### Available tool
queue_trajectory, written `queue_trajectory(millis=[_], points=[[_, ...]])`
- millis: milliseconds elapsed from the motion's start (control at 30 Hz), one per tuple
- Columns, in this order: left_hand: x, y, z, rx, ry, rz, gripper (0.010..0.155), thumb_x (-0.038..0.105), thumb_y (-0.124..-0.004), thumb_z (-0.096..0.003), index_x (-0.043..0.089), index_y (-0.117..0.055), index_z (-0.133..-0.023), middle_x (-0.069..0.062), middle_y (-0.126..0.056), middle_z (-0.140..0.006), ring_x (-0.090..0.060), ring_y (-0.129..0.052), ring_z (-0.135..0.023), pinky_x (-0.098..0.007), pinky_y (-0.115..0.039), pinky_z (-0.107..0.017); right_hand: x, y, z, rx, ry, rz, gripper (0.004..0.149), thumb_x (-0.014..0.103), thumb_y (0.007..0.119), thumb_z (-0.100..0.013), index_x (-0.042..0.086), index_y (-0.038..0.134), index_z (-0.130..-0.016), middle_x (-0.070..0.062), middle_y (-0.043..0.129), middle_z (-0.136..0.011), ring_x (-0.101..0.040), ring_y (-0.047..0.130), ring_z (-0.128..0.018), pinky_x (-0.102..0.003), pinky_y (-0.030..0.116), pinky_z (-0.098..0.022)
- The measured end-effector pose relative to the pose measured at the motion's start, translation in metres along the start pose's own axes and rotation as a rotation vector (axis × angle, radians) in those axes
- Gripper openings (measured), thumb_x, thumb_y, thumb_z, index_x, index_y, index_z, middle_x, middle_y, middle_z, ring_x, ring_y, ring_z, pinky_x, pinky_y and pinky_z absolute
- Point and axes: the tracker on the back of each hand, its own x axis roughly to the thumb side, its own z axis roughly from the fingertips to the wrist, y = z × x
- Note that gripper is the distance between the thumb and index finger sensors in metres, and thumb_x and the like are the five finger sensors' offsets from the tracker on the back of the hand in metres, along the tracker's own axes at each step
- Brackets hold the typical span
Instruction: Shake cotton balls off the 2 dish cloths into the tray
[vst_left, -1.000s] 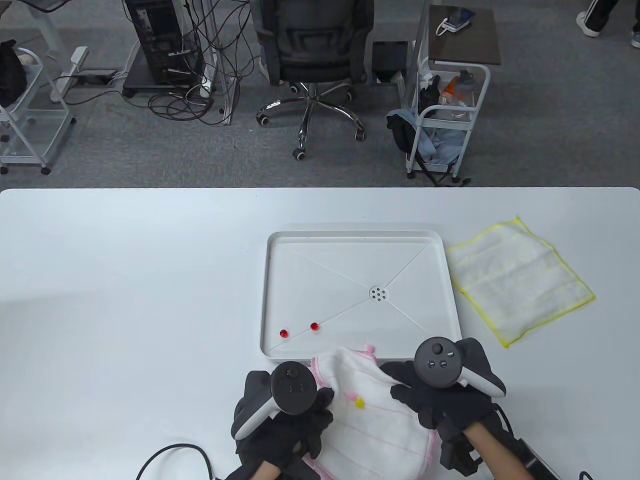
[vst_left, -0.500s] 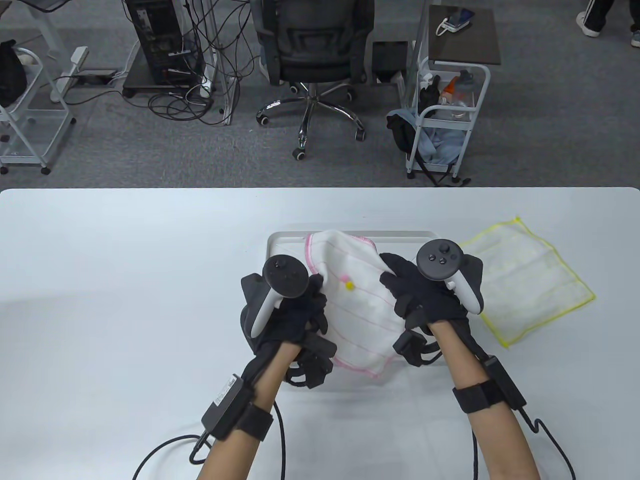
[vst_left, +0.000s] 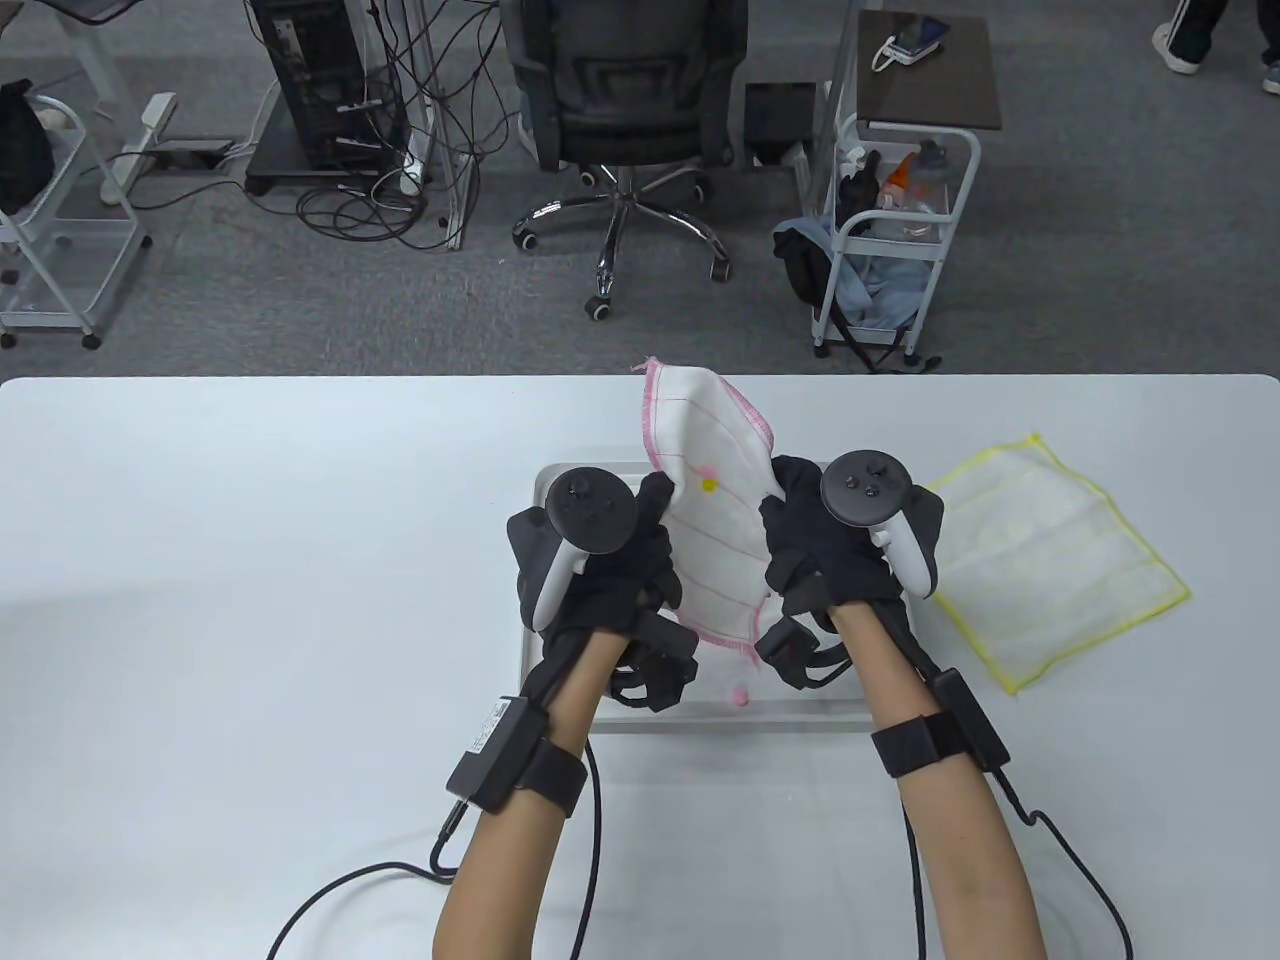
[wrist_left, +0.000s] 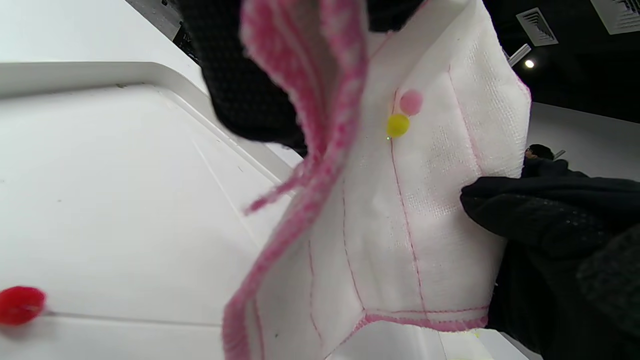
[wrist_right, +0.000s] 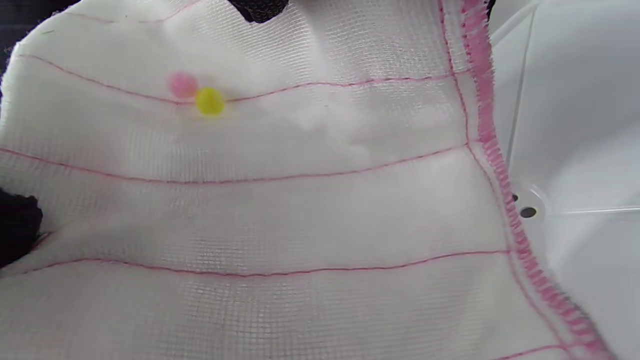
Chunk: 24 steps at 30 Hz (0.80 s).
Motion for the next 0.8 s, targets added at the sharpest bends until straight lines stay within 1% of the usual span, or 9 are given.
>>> queue_trajectory(millis=[133,333,433,533,633,700,733,767,800], points=[[0.000,0.003,0.002,0.022,-0.027,0.009,0.053,0.022,-0.064,-0.0569,0.036,-0.048,-0.106,-0.013,-0.059,-0.107,-0.025,-0.096,-0.072,-0.024,-0.095,-0.048,0.006,-0.002,0.005,-0.023,-0.033,-0.034,0.044,0.021,0.057,-0.064,0.025,0.032,-0.100,-0.011,0.029,-0.118,-0.037,0.060,-0.101,-0.058,0.056,-0.074],[0.008,0.015,0.007,0.112,-0.106,0.033,0.054,0.021,-0.064,-0.0570,0.040,-0.047,-0.105,-0.010,-0.057,-0.109,-0.025,-0.094,-0.076,-0.025,-0.094,-0.051,0.019,-0.009,0.014,-0.095,-0.113,-0.091,0.044,0.022,0.057,-0.063,0.028,0.032,-0.099,-0.008,0.029,-0.118,-0.033,0.059,-0.104,-0.057,0.055,-0.076],[0.006,0.012,0.008,0.125,-0.114,0.039,0.055,0.021,-0.064,-0.0569,0.041,-0.044,-0.105,-0.010,-0.055,-0.109,-0.025,-0.093,-0.077,-0.026,-0.094,-0.052,0.017,-0.004,0.016,-0.114,-0.151,-0.086,0.044,0.022,0.058,-0.063,0.028,0.033,-0.099,-0.007,0.031,-0.118,-0.033,0.058,-0.104,-0.057,0.054,-0.076],[-0.003,-0.001,0.004,0.095,-0.090,0.028,0.056,0.021,-0.064,-0.0567,0.040,-0.043,-0.105,-0.011,-0.055,-0.109,-0.027,-0.093,-0.077,-0.026,-0.093,-0.052,0.008,0.009,0.012,-0.094,-0.151,0.023,0.044,0.022,0.058,-0.063,0.026,0.033,-0.099,-0.009,0.030,-0.118,-0.034,0.059,-0.103,-0.057,0.057,-0.074],[-0.003,-0.002,0.008,0.148,-0.156,0.089,0.057,0.021,-0.063,-0.0571,0.043,-0.040,-0.105,-0.009,-0.052,-0.111,-0.027,-0.090,-0.081,-0.028,-0.092,-0.056,0.008,0.010,0.020,-0.156,-0.247,-0.129,0.044,0.022,0.059,-0.062,0.027,0.035,-0.098,-0.008,0.032,-0.118,-0.033,0.058,-0.104,-0.058,0.055,-0.075],[-0.004,-0.002,0.009,0.168,-0.174,0.101,0.058,0.021,-0.063,-0.0570,0.044,-0.040,-0.105,-0.008,-0.052,-0.111,-0.027,-0.089,-0.081,-0.028,-0.091,-0.057,0.007,0.011,0.018,-0.108,-0.250,-0.118,0.044,0.021,0.060,-0.062,0.027,0.036,-0.099,-0.008,0.033,-0.118,-0.034,0.057,-0.105,-0.059,0.055,-0.075],[-0.004,-0.001,0.009,0.156,-0.165,0.090,0.058,0.021,-0.063,-0.0569,0.043,-0.040,-0.105,-0.010,-0.052,-0.111,-0.028,-0.090,-0.081,-0.028,-0.091,-0.056,0.007,0.009,0.019,-0.069,-0.235,-0.053,0.044,0.022,0.059,-0.063,0.026,0.034,-0.099,-0.009,0.031,-0.118,-0.035,0.057,-0.104,-0.058,0.055,-0.075],[-0.002,0.002,0.015,0.174,-0.208,0.098,0.057,0.021,-0.063,-0.0572,0.043,-0.040,-0.105,-0.009,-0.051,-0.111,-0.028,-0.090,-0.081,-0.028,-0.091,-0.057,0.008,0.006,0.025,-0.099,-0.272,-0.057,0.044,0.023,0.058,-0.063,0.028,0.033,-0.099,-0.007,0.030,-0.118,-0.033,0.056,-0.105,-0.057,0.055,-0.076],[0.000,0.005,0.021,0.228,-0.278,0.134,0.057,0.022,-0.063,-0.0573,0.044,-0.040,-0.105,-0.008,-0.051,-0.111,-0.027,-0.089,-0.082,-0.027,-0.091,-0.057,0.010,0.003,0.033,-0.162,-0.329,-0.139,0.044,0.023,0.060,-0.062,0.029,0.035,-0.098,-0.006,0.033,-0.118,-0.032,0.057,-0.106,-0.057,0.054,-0.076]])
